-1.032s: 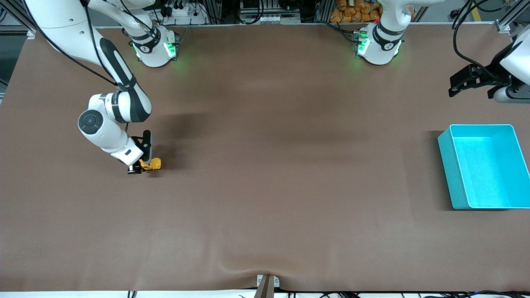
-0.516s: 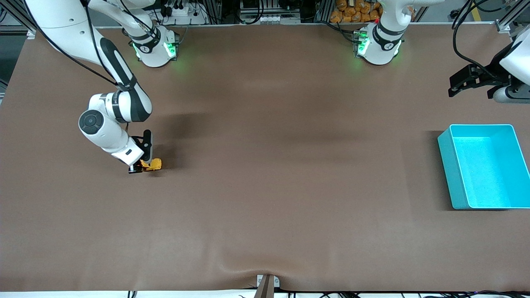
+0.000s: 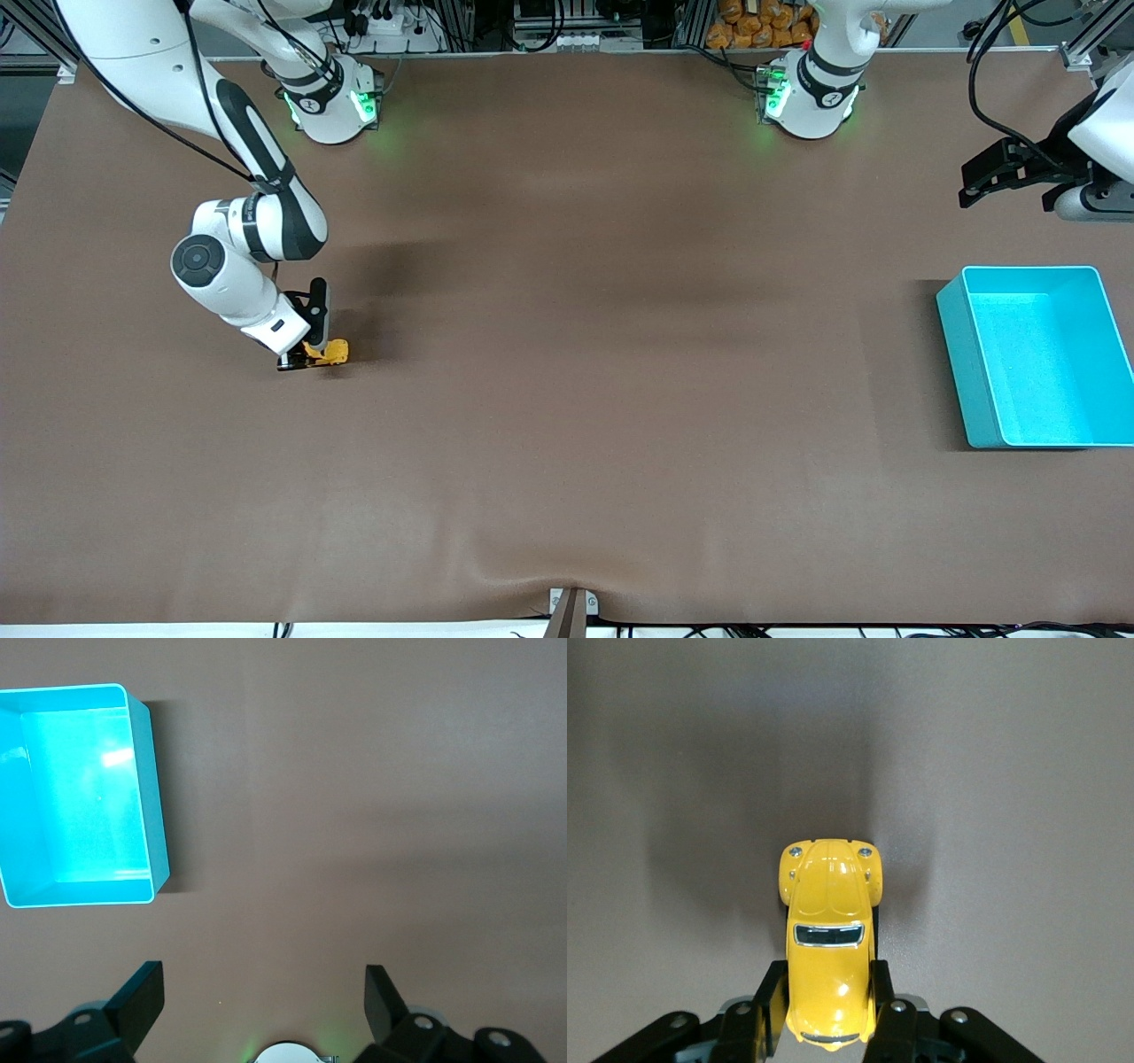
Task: Wind and store yellow beetle car
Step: 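Lower the right gripper and close it on the yellow car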
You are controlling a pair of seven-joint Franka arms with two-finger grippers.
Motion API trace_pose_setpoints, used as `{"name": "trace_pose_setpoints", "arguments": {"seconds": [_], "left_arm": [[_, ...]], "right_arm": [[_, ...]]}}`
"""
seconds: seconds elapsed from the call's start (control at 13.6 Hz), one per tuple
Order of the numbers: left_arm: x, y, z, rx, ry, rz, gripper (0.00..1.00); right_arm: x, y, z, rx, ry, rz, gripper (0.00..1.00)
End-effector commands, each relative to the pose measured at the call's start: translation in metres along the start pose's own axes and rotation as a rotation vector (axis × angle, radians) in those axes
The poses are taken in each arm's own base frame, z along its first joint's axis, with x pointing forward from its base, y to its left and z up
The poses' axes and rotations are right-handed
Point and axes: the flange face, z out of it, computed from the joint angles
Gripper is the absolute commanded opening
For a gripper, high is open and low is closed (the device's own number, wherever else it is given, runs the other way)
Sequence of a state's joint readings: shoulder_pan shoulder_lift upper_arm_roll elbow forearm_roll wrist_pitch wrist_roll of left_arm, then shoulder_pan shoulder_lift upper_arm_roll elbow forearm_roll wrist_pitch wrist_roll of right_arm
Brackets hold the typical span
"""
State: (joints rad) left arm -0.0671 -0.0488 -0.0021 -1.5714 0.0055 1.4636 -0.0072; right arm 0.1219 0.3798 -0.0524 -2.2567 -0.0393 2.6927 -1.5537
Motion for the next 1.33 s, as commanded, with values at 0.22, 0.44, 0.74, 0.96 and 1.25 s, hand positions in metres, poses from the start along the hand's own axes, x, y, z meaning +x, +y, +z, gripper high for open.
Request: {"name": "trace_pose_setpoints", "arguments": {"seconds": [0.22,0.44,0.74,0.96,1.25], "left_arm": [[-0.001,0.001,-0.001,0.015,0.009,-0.021,1.0],[-0.001,0.002,-0.001,0.013,0.009,-0.02,1.0],[-0.001,0.002,-0.002,0.013,0.01,-0.02,1.0],[-0.001,0.002,-0.002,0.015,0.01,-0.021,1.0],[-0.001,0.002,-0.001,0.015,0.009,-0.021,1.0]], "right_arm": [[0.01,-0.004,0.012,0.018,0.008,0.053,0.39],[0.005,-0.007,0.012,0.05,0.005,0.12,0.39],[0.001,-0.008,0.012,0.061,0.003,0.137,0.39],[-0.005,-0.008,0.011,0.062,0.004,0.136,0.39],[-0.006,-0.008,0.012,0.062,0.004,0.136,0.39]]}}
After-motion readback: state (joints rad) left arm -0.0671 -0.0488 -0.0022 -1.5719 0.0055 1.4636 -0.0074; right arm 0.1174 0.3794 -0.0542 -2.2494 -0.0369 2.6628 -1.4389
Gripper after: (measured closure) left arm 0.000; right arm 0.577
